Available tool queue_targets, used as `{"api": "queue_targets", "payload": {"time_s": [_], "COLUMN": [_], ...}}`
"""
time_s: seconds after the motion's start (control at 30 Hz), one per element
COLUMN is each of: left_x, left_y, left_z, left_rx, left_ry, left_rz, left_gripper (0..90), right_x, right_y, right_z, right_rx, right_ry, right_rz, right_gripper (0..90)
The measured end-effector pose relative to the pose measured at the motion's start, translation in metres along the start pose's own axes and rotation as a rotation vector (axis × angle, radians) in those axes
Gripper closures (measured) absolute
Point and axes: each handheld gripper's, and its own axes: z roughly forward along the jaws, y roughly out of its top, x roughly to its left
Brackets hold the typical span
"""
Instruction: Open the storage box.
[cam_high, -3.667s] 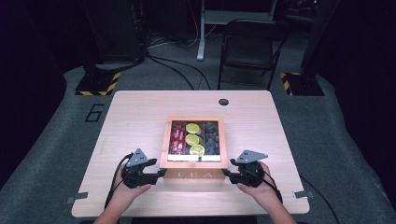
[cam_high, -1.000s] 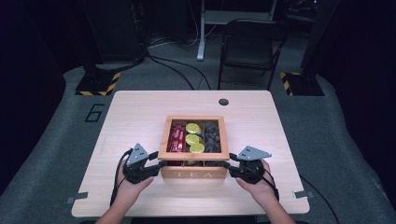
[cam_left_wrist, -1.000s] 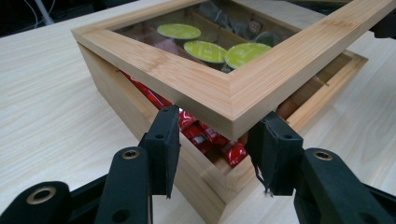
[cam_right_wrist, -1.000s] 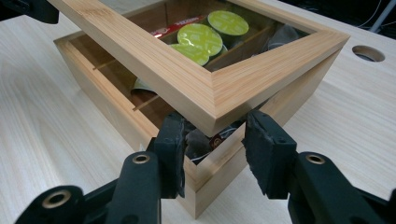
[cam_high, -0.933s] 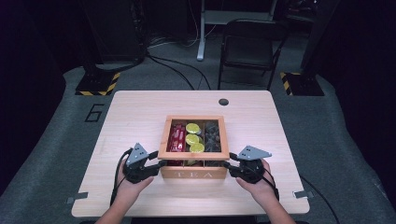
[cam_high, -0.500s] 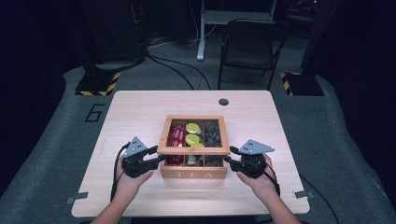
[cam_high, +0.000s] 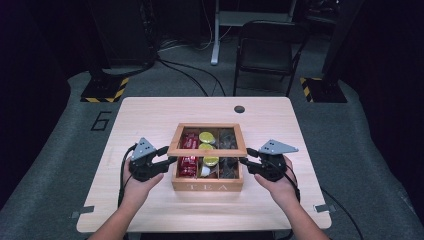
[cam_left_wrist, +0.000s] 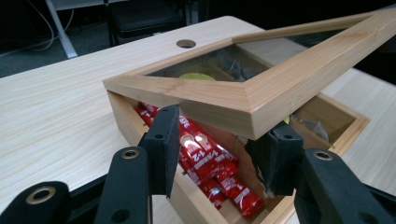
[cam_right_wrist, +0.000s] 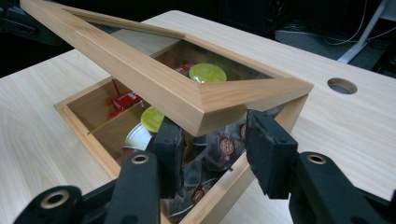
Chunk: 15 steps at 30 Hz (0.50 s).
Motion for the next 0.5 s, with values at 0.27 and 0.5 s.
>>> {"api": "queue_targets", "payload": {"time_s": [0.27,0.5], "left_x": [0.005,0.012], "left_y": [0.016,0.036], "left_z": [0.0,0.002], "left_rx": [-0.01,-0.019], "left_ry": [0.007,0.01], "left_rz": [0.013,0.013], "left_gripper": [54.6,55.2], "right_x": [-0.005,-0.014], "right_y": [0.015,0.032], "right_z": [0.0,0.002], "right_rx": [-0.006,-0.048], "right_ry": [-0.002,-0.003], "right_rz": [-0.011,0.013], "right_gripper": [57.0,56.2]}}
